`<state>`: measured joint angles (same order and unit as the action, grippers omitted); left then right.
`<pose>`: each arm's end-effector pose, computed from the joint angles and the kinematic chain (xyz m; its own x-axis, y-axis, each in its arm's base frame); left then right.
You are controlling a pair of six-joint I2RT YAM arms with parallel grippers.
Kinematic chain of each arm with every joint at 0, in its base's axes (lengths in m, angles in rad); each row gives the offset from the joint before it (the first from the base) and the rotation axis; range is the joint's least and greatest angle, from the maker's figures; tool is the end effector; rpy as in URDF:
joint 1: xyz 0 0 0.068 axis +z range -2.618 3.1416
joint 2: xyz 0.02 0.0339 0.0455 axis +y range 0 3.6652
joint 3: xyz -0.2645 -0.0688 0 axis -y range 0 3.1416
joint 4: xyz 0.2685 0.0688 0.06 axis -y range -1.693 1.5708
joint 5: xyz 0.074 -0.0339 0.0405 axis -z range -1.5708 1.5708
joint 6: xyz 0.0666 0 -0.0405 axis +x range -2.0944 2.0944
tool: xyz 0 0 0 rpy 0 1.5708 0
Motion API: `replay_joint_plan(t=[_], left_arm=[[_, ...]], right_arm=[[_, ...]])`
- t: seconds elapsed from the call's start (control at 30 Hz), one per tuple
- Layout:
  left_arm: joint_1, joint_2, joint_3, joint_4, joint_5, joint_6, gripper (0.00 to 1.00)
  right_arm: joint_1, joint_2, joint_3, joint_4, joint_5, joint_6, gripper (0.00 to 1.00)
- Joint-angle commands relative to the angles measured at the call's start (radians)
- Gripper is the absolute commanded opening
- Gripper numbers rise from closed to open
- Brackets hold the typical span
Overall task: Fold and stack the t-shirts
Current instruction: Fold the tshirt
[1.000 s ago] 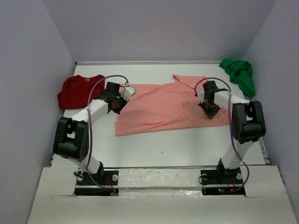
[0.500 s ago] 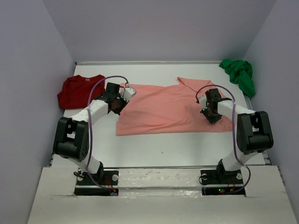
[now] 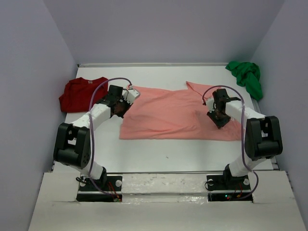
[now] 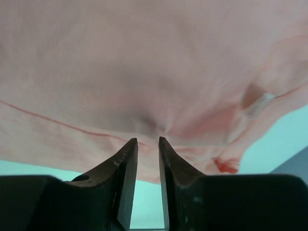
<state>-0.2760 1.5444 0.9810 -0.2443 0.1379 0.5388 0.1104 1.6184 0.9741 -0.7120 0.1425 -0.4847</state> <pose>0.3524 -0.1093 0.1841 -0.4114 0.6448 -0.6442 0.6669 0.6947 0.2694 0.3122 0.0251 0.1277 -0.8225 -0.5552 -0.1237 -0.5224 0.8233 -0.2220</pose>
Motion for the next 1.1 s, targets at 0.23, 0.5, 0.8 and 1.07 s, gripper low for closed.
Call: replay_joint_plan(t=[0.23,0.5,0.8,1.07], left_arm=[[0.021,-0.014,0.140,0.178,-0.115,-0.006,0.14],[0.115,0.273,0.375,0.168,0.066,-0.169,0.15],[0.161,0.437,0.501,0.135,0.186,-0.209,0.11],[0.162,0.459,0.502,0.142,0.220,-0.226,0.11]], right_arm=[[-0.006,-0.006,0.431,0.104,0.088,0.003,0.60],[-0.006,0.365,0.725,0.206,0.265,0.129,0.33],[-0.025,0.578,0.873,0.158,0.309,0.118,0.29],[-0.025,0.526,0.844,0.095,0.198,0.113,0.32]])
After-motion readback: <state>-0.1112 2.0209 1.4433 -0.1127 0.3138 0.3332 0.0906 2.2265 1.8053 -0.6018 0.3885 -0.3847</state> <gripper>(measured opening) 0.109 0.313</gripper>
